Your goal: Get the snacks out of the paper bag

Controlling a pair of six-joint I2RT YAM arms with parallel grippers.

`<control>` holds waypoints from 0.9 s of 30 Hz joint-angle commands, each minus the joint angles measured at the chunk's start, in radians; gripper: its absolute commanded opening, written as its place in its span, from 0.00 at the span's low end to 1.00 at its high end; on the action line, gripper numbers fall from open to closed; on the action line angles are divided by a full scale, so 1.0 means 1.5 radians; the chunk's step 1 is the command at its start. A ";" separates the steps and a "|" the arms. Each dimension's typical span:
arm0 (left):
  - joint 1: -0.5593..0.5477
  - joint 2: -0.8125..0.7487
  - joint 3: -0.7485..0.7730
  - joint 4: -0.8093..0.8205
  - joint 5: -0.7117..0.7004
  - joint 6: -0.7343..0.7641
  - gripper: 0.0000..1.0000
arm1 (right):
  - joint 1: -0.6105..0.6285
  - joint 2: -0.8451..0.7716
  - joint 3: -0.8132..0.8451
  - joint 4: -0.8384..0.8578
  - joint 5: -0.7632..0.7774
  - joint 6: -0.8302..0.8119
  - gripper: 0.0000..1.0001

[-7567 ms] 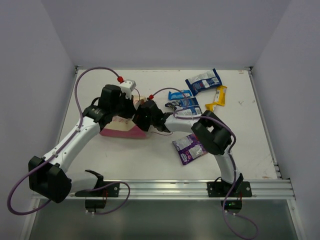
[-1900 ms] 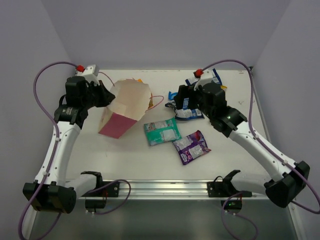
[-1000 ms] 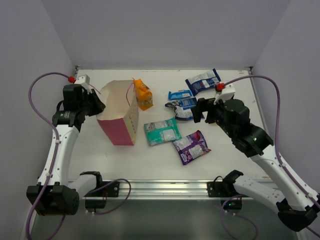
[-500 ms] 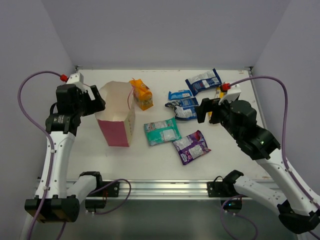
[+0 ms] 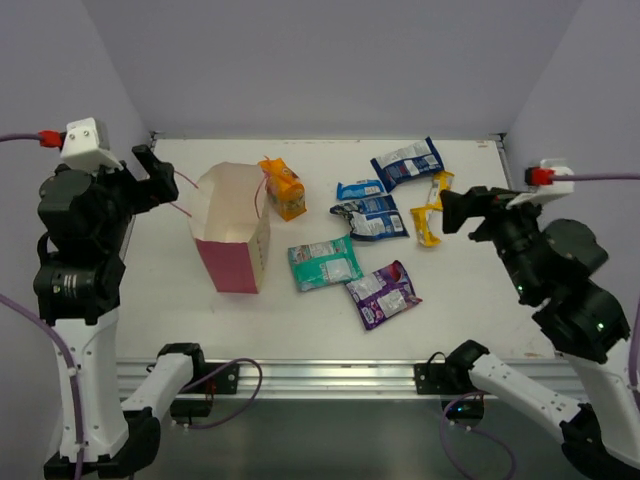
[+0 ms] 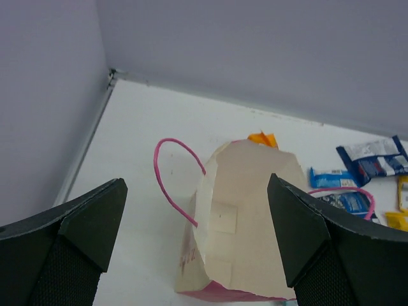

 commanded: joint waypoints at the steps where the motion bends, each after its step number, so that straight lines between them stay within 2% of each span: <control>1: -0.003 -0.039 0.054 0.027 -0.040 0.046 1.00 | -0.002 -0.044 0.058 0.000 0.134 -0.045 0.99; 2: -0.006 -0.045 0.061 0.035 -0.056 0.052 1.00 | -0.002 -0.053 0.069 0.000 0.181 -0.051 0.99; 5: -0.015 -0.041 0.102 0.023 -0.084 0.065 1.00 | -0.002 -0.100 0.066 0.022 0.220 -0.097 0.99; 9: -0.066 -0.051 0.112 0.021 -0.126 0.090 1.00 | -0.002 -0.177 0.037 0.084 0.244 -0.157 0.99; 14: -0.107 -0.079 0.097 0.031 -0.190 0.105 1.00 | -0.001 -0.249 0.018 0.099 0.249 -0.201 0.99; 20: -0.119 -0.087 0.065 0.037 -0.182 0.105 1.00 | -0.001 -0.292 0.022 0.099 0.229 -0.206 0.99; 27: -0.120 -0.090 0.037 0.047 -0.156 0.101 1.00 | -0.002 -0.278 0.021 0.082 0.209 -0.198 0.99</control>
